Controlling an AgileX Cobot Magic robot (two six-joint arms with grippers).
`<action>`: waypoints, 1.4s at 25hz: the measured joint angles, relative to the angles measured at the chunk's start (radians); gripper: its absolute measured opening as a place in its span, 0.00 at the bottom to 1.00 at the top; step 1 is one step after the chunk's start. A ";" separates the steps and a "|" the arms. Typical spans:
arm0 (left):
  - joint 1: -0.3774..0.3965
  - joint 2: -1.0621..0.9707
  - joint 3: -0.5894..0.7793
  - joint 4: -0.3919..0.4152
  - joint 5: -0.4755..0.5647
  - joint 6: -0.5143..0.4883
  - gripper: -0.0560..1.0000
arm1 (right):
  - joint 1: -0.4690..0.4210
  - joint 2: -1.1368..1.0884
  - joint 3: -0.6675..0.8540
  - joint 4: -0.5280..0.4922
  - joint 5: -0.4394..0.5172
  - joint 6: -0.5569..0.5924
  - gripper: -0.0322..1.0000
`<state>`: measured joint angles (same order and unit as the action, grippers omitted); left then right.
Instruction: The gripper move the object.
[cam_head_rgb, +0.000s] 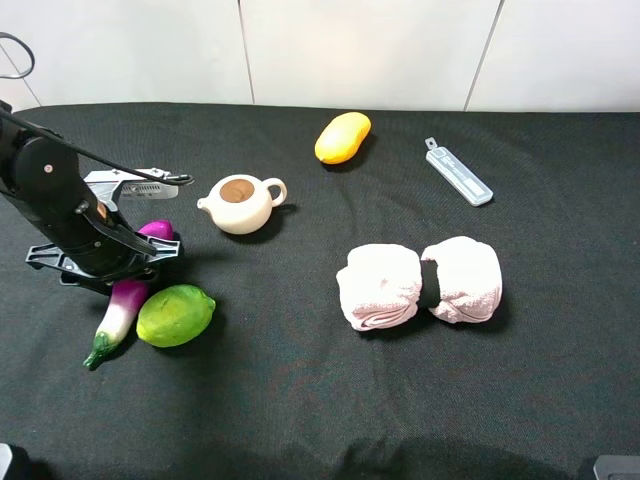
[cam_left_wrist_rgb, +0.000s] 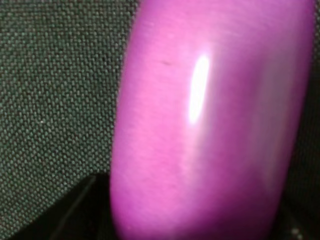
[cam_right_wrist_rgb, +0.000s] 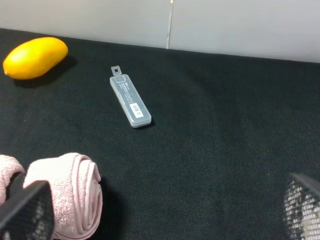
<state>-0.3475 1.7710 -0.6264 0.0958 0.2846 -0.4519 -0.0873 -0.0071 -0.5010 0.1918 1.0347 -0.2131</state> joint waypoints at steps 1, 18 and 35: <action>0.000 0.000 0.000 0.000 -0.001 -0.001 0.70 | 0.000 0.000 0.000 0.000 0.000 0.000 0.70; 0.000 0.000 0.000 0.000 -0.005 -0.002 0.80 | 0.000 0.000 0.000 0.000 0.000 0.000 0.70; 0.000 0.000 0.000 -0.023 -0.012 -0.003 0.81 | 0.000 0.000 0.000 0.000 0.000 0.000 0.70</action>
<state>-0.3475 1.7710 -0.6264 0.0725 0.2722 -0.4549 -0.0873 -0.0071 -0.5010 0.1918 1.0347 -0.2131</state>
